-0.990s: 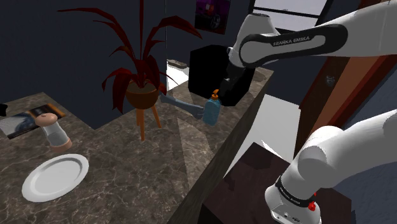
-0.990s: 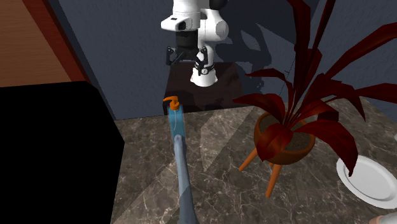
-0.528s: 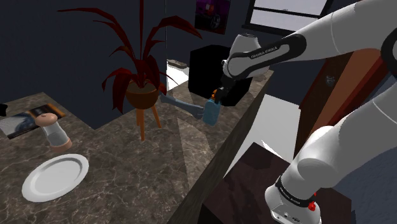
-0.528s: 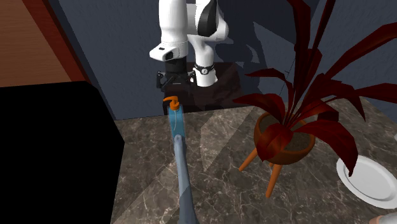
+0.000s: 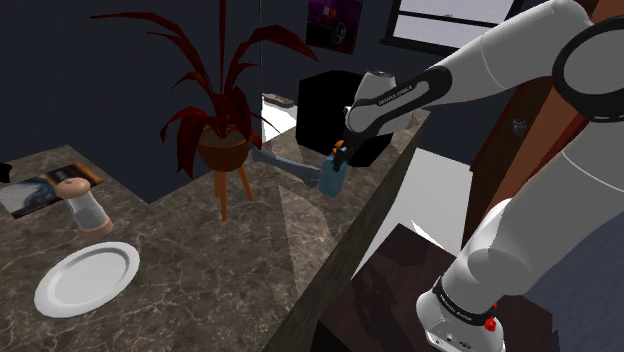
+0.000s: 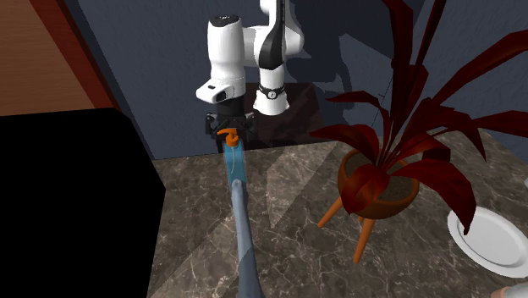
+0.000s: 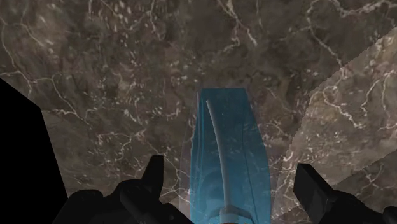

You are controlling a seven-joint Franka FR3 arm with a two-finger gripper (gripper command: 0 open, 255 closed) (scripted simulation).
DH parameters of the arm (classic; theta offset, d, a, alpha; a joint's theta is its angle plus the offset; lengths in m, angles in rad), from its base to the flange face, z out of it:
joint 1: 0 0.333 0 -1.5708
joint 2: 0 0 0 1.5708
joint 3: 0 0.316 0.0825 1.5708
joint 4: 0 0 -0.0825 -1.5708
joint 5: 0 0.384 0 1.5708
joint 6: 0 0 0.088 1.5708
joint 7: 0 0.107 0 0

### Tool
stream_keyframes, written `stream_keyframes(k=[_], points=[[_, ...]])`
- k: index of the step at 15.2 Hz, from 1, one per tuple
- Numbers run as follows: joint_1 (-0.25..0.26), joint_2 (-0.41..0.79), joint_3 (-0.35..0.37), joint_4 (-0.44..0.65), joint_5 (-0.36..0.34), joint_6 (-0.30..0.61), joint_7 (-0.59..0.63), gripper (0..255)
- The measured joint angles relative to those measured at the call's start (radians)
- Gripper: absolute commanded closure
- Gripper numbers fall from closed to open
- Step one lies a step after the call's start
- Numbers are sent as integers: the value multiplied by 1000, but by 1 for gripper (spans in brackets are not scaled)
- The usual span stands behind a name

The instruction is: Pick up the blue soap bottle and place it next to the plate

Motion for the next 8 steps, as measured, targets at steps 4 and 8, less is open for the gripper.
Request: stream_keyframes(k=[4, 8], points=[[2, 29, -2, -7, 11, 36, -8, 0], [2, 30, -3, -9, 11, 39, -9, 0]])
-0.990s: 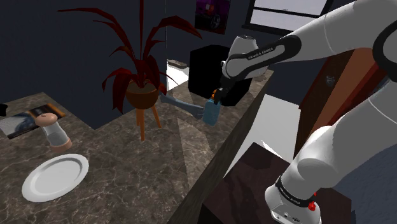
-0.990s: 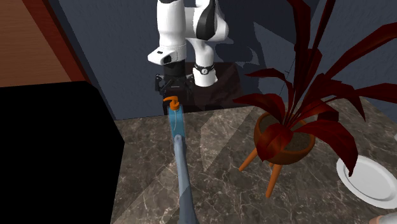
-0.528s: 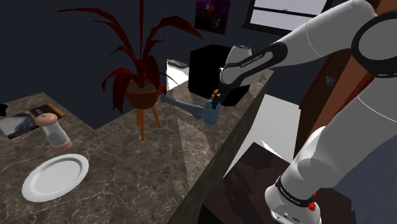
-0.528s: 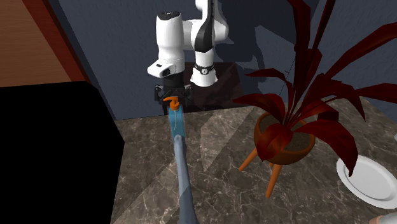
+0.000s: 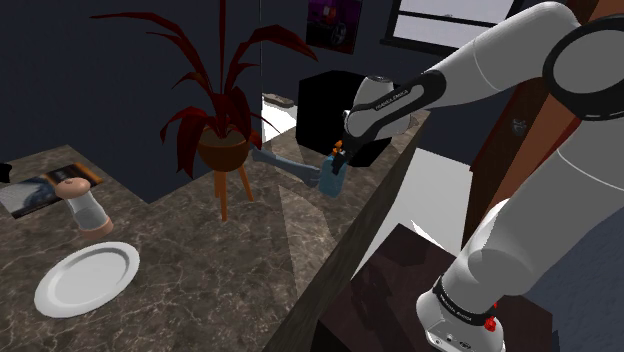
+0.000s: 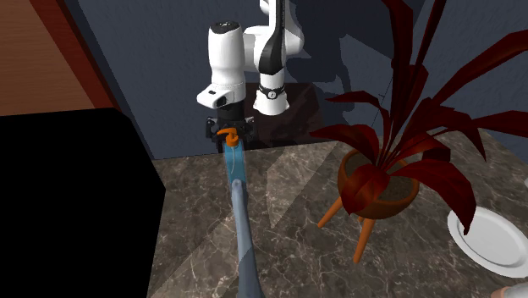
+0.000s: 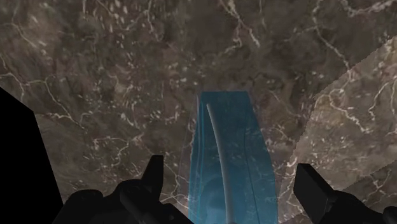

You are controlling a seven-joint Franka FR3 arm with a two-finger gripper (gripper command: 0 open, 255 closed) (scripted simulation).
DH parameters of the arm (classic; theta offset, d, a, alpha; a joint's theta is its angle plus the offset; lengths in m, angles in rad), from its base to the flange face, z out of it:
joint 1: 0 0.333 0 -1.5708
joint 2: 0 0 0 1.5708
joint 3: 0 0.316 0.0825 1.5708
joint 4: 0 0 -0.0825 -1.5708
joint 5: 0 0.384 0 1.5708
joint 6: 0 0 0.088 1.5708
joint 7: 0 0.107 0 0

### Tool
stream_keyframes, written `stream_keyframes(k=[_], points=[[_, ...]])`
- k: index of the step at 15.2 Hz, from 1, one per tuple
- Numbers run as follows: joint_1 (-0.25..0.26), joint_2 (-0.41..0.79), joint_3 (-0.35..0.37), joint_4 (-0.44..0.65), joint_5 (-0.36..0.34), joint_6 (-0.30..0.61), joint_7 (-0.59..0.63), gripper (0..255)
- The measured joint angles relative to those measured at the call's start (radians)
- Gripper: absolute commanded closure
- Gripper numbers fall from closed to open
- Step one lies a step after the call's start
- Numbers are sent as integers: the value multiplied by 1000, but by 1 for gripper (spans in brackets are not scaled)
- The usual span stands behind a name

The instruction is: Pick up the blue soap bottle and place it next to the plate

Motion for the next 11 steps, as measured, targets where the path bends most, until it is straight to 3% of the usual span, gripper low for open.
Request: stream_keyframes(k=[1, 11], points=[[0, 0, 0, 0, 0, 0, 0, 255], [1, -1, 1, 0, 0, 0, 0, 255]])
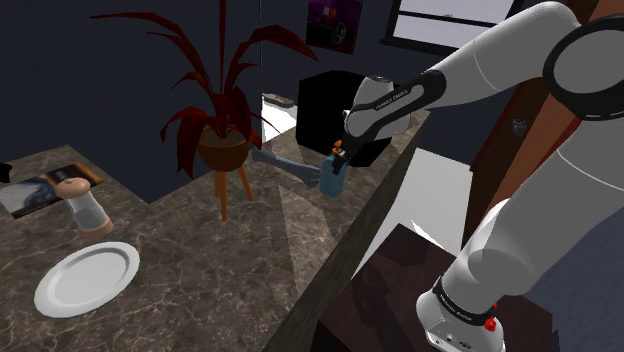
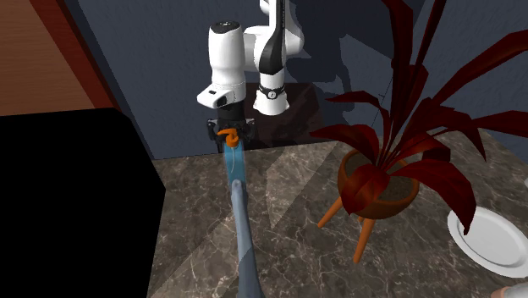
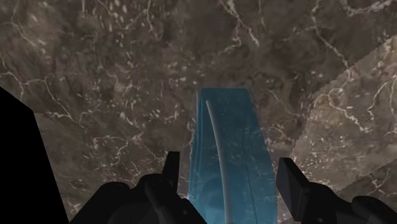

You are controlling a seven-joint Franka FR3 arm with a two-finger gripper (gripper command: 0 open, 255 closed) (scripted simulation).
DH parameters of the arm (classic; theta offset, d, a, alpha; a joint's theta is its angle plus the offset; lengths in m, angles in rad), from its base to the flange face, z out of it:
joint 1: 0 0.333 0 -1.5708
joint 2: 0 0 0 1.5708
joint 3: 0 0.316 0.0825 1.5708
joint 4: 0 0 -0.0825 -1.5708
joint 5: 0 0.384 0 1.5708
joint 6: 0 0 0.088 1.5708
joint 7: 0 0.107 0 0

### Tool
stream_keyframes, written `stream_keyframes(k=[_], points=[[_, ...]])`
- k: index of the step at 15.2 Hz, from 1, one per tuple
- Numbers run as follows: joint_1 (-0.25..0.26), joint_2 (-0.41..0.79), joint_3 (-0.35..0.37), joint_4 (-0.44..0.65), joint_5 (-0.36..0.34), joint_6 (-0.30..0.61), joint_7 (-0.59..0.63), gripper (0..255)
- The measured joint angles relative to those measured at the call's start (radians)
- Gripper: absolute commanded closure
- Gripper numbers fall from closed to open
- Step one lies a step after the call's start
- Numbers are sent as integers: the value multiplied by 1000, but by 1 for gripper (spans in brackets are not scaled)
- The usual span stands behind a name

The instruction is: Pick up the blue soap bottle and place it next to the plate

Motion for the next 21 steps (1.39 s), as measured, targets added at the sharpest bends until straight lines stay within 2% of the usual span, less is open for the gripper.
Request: stream_keyframes(k=[21], points=[[-10, -152, 17, 136, -44, -287, 41, 255]])
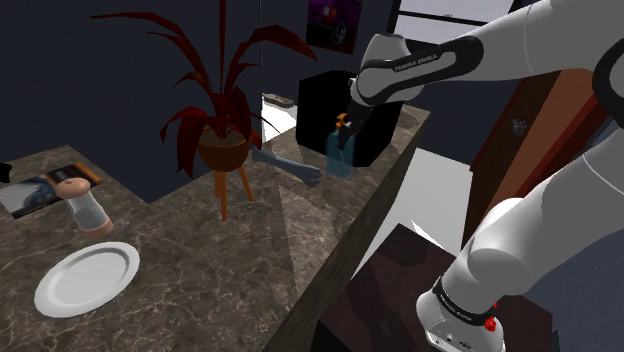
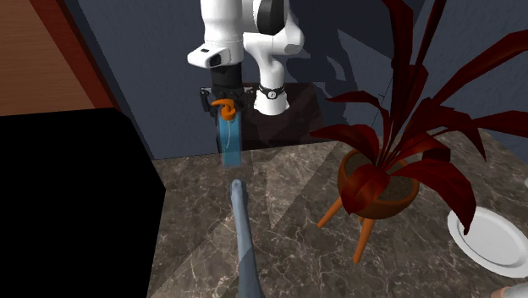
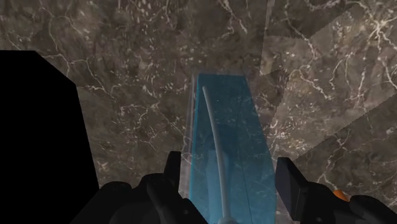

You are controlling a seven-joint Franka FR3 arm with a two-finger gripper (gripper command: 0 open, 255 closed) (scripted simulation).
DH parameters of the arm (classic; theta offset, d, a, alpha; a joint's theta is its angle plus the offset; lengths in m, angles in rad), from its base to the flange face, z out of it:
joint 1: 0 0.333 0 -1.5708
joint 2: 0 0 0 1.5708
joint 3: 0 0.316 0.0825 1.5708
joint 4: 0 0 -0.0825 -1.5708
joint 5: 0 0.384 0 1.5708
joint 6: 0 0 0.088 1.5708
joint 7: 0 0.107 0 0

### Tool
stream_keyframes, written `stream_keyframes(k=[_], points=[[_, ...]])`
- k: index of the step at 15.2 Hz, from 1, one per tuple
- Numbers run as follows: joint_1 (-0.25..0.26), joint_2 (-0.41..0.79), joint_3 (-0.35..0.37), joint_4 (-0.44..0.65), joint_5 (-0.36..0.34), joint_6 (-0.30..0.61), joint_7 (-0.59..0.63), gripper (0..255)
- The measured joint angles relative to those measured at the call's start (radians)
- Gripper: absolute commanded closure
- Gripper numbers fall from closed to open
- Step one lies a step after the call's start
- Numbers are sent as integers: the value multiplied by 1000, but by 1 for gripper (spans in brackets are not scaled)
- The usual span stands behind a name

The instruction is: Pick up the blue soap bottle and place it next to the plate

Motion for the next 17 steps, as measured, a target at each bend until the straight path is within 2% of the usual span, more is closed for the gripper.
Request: stream_keyframes(k=[17], points=[[-1, -56, 10, 179, -7, -234, 9, 255]])
